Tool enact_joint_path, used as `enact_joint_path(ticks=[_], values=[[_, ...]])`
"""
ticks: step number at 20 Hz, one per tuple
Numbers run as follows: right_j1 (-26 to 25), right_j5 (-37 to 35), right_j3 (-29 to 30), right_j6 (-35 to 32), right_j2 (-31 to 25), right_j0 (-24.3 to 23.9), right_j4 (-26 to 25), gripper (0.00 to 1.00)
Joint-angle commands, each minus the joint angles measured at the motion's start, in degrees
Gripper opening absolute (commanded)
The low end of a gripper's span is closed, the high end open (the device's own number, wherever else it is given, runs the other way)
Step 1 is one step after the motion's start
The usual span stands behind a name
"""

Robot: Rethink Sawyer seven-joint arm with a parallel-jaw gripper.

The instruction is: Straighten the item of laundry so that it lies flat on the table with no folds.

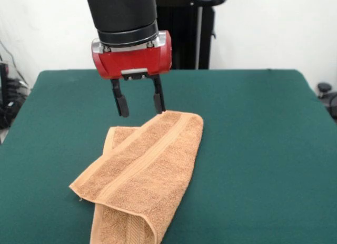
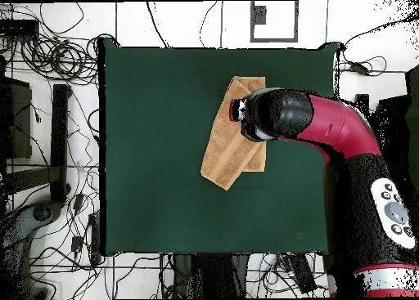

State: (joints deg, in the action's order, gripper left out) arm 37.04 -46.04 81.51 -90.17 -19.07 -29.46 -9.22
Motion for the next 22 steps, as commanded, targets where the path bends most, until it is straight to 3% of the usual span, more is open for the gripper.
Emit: enact_joint_path(ticks=[1, 8, 22], values=[[-3.4, 0.4, 4.3, -0.5, -2.3, 0.6, -0.9, 1.00], [-8.7, 6.7, 7.3, 4.0, -6.0, -4.3, -1.6, 1.00], [-11.5, 14.8, 10.3, 2.0, -8.4, -6.8, -4.4, 1.00]])
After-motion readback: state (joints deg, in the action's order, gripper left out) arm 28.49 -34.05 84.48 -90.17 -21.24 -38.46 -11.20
